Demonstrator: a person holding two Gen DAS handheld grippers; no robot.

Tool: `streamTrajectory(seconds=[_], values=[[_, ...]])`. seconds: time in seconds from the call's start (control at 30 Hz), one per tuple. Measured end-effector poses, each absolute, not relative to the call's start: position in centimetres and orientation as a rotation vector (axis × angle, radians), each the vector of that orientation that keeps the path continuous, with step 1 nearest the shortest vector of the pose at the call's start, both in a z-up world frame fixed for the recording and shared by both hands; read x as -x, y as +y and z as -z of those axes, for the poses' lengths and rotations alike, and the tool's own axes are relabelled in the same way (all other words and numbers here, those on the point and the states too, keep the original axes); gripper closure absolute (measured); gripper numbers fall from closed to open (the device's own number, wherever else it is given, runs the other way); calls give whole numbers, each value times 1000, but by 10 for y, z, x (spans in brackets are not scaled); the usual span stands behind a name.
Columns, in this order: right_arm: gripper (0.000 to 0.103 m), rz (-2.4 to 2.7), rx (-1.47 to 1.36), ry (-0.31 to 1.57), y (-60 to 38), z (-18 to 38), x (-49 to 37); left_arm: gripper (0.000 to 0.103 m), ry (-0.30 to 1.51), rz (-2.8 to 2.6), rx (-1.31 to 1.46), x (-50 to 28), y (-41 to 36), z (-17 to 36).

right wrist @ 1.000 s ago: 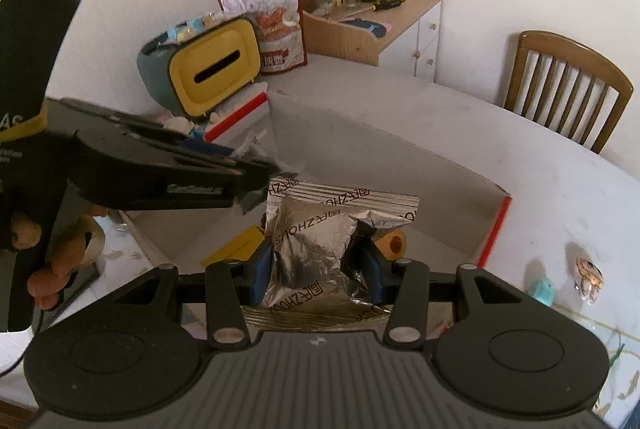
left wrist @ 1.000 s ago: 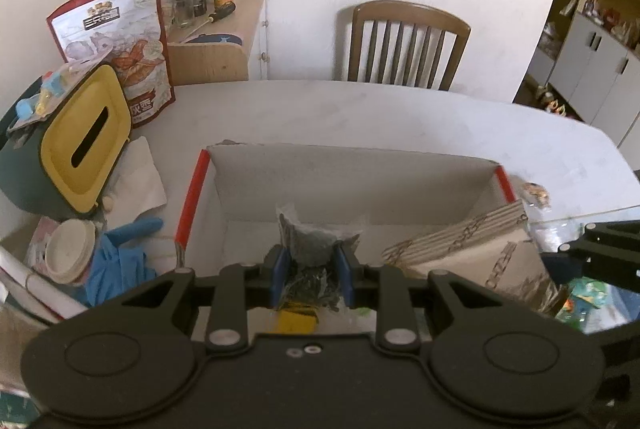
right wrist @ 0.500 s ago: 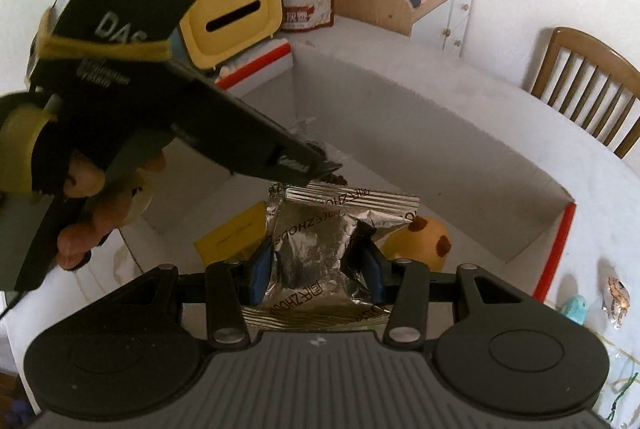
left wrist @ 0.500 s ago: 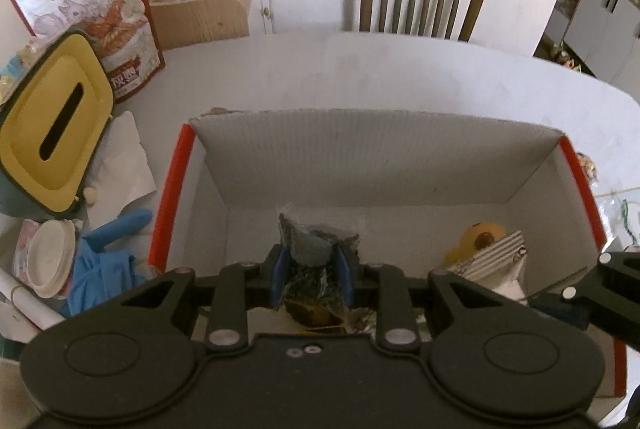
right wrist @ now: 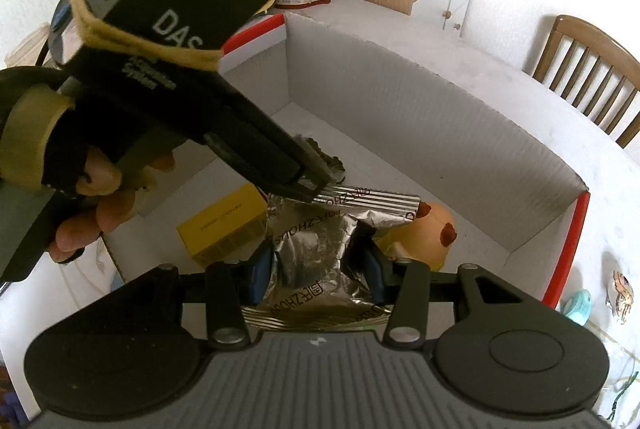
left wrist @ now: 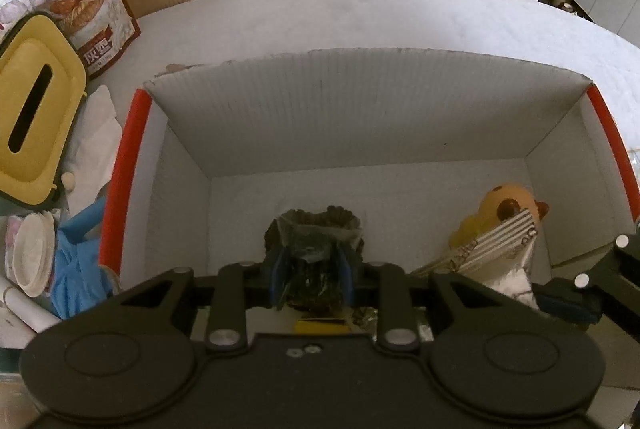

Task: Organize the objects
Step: 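Lower into the box and open the right tool while the left tool releases the clear bag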

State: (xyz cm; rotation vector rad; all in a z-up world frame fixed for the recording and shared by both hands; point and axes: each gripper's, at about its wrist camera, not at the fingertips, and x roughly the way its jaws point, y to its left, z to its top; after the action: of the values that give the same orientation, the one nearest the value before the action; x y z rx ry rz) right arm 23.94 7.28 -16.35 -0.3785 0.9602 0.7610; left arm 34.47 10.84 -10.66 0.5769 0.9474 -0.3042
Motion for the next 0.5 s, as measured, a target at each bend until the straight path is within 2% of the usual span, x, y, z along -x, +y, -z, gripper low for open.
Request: streamTrajectory(seconds=[0.2, 0.33, 0.5], values=[[55, -761, 370, 957, 70, 160, -238, 72, 952, 301, -565, -346, 109, 106], [48, -762, 348, 940, 66, 151, -237, 67, 942, 302, -556, -341, 111, 102], [47, -766, 321, 922, 56, 138, -233, 62, 915, 315, -529, -333, 116, 92]])
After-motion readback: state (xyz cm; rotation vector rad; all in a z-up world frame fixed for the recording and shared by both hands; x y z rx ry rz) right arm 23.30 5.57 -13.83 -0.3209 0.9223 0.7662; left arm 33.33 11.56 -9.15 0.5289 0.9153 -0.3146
